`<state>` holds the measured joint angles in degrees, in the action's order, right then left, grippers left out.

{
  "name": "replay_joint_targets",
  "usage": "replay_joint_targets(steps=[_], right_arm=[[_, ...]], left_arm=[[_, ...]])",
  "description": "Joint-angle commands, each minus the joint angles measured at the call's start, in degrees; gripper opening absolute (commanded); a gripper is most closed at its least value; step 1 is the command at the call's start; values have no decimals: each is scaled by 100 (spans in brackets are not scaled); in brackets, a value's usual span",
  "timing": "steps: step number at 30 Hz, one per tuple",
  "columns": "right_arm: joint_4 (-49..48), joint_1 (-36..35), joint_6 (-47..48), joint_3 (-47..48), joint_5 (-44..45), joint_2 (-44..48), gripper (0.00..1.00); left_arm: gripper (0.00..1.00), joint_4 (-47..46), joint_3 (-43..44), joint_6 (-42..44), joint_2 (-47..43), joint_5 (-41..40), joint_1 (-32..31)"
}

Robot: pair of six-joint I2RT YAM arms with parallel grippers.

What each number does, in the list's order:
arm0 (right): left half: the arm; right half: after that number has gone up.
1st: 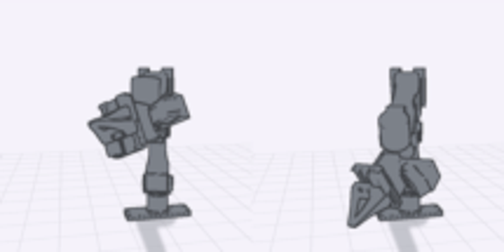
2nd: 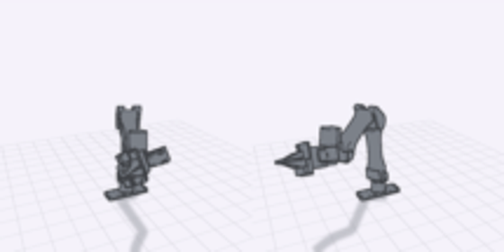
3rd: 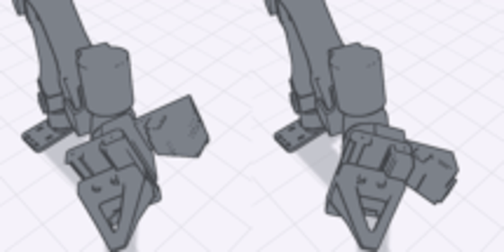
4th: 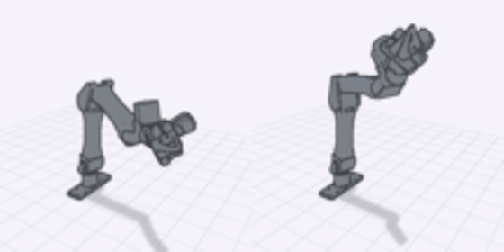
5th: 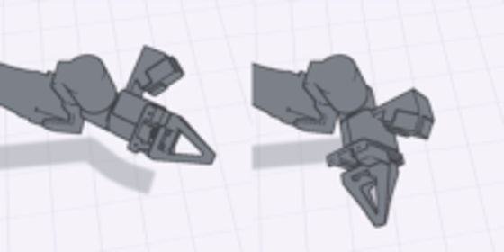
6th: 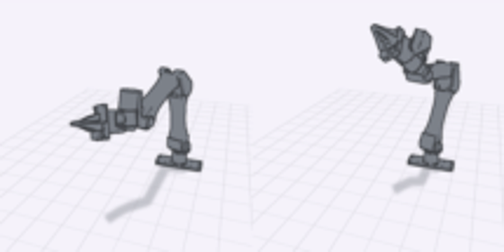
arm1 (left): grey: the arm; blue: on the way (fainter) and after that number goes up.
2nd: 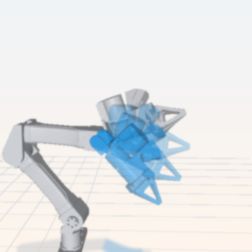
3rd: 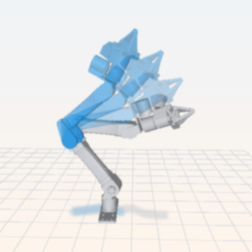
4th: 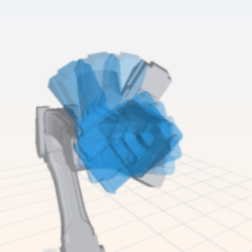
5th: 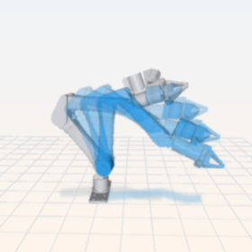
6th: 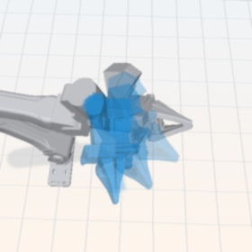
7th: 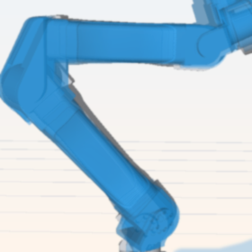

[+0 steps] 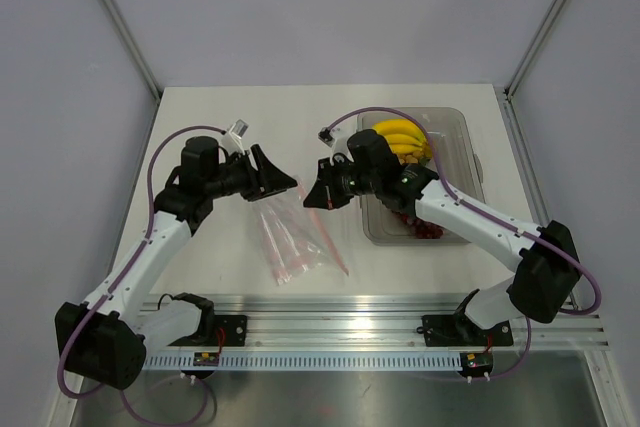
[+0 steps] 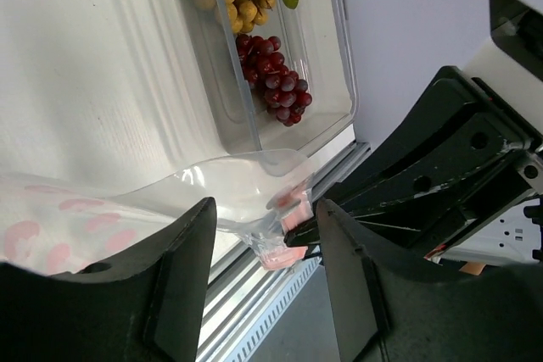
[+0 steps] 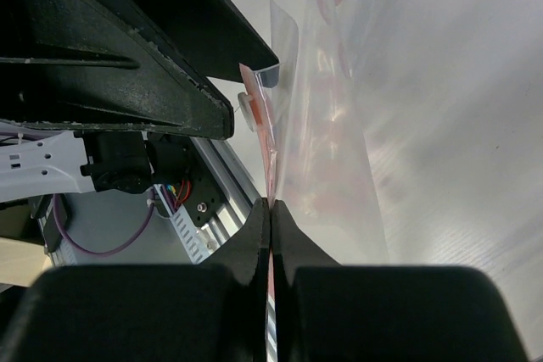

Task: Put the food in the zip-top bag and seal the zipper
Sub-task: Unzip the zipper food storage bag at the center of the board.

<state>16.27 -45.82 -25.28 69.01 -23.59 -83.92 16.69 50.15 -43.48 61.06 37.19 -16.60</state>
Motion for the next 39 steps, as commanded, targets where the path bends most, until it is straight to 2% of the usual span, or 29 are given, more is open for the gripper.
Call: replay_joint_targets(steps=[1,7,15,18,25,32,35,36,37,39], right_arm=[[-151,21,102,288,-58,-37,0],[-142,21,102,323,-84,-54,0],[-159,21,84,315,-101,-72,0],[-159,21,76,323,-110,-98,0],[-133,21,93,341,-128,-142,0],[33,12,216,411,-119,-160,0],[270,12,330,490,74,-99,8],[367,12,348,508,222,-63,15],[429,12,365,525,302,-28,25],[613,12,471,595,618,112,52]], left_arm=[[54,-199,153,86,-164,-11,8],[50,-1140,-181,-468,-138,412,-1],[49,-1290,-207,-512,-41,517,-1],[44,-1571,-304,-652,-68,605,-1],[32,-1607,-366,-661,-59,641,-1],[3,-1520,-357,-696,-32,492,-1],[0,-1423,-304,-749,-59,368,-1],[0,-1379,-295,-793,-68,333,-1],[0,-1300,-234,-811,-76,272,-1],[0,-872,-120,-811,-76,-26,-1]])
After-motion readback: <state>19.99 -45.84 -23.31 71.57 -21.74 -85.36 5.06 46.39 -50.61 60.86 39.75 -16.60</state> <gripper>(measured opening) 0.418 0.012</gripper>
